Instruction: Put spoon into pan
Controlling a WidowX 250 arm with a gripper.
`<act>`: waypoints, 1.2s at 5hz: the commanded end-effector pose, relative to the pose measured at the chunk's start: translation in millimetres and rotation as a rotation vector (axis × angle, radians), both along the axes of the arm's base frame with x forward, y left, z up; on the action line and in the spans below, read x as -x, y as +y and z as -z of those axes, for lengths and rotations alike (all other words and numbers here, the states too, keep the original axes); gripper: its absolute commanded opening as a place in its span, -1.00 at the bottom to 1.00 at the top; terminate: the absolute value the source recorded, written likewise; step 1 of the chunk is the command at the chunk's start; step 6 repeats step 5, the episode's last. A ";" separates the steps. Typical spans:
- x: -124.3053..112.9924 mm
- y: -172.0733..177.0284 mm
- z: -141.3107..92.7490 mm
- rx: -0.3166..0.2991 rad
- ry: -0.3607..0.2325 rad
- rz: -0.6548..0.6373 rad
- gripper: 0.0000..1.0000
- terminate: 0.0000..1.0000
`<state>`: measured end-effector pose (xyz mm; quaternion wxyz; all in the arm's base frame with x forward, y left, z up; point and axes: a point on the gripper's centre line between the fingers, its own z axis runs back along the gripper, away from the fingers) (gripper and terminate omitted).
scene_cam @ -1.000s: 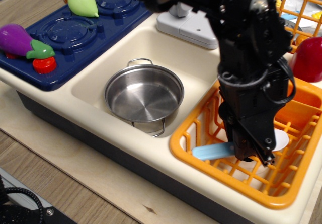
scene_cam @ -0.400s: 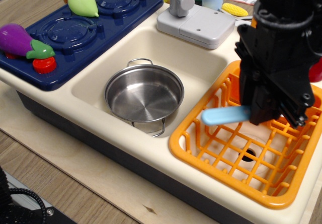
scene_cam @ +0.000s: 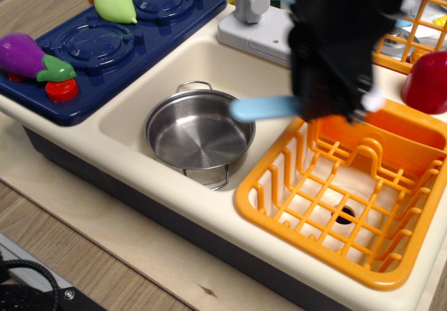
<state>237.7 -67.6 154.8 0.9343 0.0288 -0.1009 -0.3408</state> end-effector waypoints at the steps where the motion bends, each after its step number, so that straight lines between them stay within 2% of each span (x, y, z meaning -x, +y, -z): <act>1: -7.8 45.8 1.2 0.017 -0.092 0.047 -1.00 -1.00; 2: -9.1 59.4 12.8 0.036 -0.117 0.077 -1.00 -1.00; 3: -9.7 64.4 19.6 0.080 -0.131 0.058 1.00 -1.00; 4: -9.7 64.4 19.6 0.080 -0.131 0.058 1.00 -1.00; 5: -9.7 64.4 19.6 0.080 -0.131 0.058 1.00 1.00; 6: -9.7 64.4 19.6 0.080 -0.131 0.058 1.00 1.00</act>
